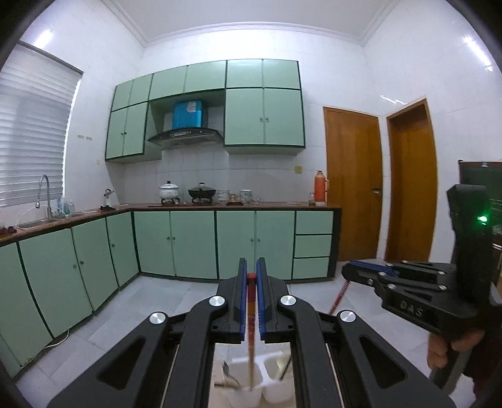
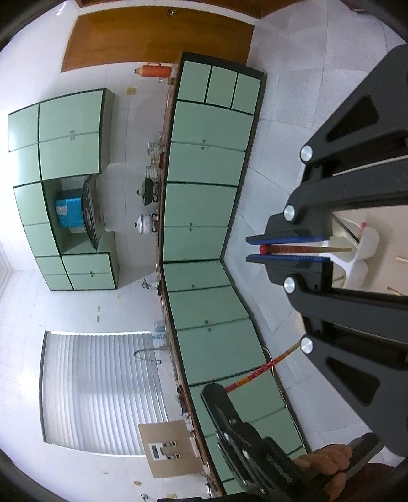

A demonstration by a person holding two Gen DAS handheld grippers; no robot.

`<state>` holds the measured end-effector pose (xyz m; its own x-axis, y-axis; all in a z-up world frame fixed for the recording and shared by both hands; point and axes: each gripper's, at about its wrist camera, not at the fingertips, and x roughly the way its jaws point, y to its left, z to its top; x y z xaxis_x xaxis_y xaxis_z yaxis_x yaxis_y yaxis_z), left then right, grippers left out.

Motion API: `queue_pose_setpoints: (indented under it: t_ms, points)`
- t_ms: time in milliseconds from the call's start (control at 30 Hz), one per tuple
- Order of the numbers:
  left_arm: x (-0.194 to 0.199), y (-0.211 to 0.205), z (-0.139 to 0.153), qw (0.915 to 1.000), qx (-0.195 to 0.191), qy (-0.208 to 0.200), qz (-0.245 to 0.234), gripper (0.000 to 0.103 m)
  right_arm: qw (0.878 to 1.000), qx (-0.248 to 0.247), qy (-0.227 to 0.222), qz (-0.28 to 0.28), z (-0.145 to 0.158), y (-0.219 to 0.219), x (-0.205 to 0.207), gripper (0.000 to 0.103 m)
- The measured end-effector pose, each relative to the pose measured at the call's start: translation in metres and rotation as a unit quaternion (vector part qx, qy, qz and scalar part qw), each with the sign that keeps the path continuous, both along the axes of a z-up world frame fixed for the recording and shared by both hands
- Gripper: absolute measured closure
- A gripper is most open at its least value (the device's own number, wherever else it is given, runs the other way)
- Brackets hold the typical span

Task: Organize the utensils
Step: 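Carry both red-patterned chopsticks to the white holder and open both tools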

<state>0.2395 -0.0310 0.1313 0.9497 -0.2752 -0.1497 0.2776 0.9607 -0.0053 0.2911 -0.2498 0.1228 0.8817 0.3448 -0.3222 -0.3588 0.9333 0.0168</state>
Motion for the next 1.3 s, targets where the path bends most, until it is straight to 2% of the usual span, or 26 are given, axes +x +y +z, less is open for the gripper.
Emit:
queue_pose_setpoints:
  t_ms: [200,267,367,533,600,667,700,833,933,1167,1300]
  points:
    - [0.052,-0.002,-0.042,0.9993,-0.01,0.024,0.025,0.097,1.0,-0.008,0.025,-0.011,-0.035,0.0,0.032,0.098]
    - [0.068,0.0,-0.06,0.9983,-0.011,0.049,0.03,0.097,0.999,-0.007,0.04,-0.013,-0.048,0.0,0.038,0.098]
    - [0.081,0.004,-0.079,0.996,-0.018,0.082,0.029,0.097,0.998,-0.001,0.059,-0.008,-0.064,0.002,0.04,0.094]
    - [0.082,0.006,-0.092,0.9948,-0.015,0.097,0.027,0.097,0.997,-0.006,0.075,-0.005,-0.079,0.007,0.035,0.094]
    - [0.08,0.007,-0.089,0.9949,-0.016,0.096,0.026,0.097,0.997,-0.005,0.077,-0.005,-0.08,0.009,0.031,0.092]
    - [0.075,0.008,-0.087,0.9954,-0.016,0.092,0.023,0.097,0.997,0.002,0.074,-0.01,-0.078,0.006,0.025,0.072]
    - [0.074,0.008,-0.085,0.9955,-0.015,0.091,0.02,0.097,0.998,0.008,0.069,-0.014,-0.077,0.004,0.021,0.071]
    - [0.069,0.005,-0.082,0.996,-0.009,0.087,0.017,0.097,0.998,0.029,0.056,-0.018,-0.07,-0.006,0.009,0.071]
    - [0.057,0.01,-0.071,0.9977,-0.023,0.062,0.015,0.097,0.998,0.027,0.042,-0.025,-0.067,-0.013,-0.002,0.071]
    - [0.041,0.01,-0.027,0.9985,-0.042,-0.019,0.028,0.097,0.999,0.019,0.044,-0.024,-0.07,-0.019,-0.012,0.071]
    - [0.048,0.006,-0.029,0.9984,-0.038,-0.023,0.034,0.097,0.998,0.024,0.047,-0.022,-0.073,-0.019,-0.013,0.071]
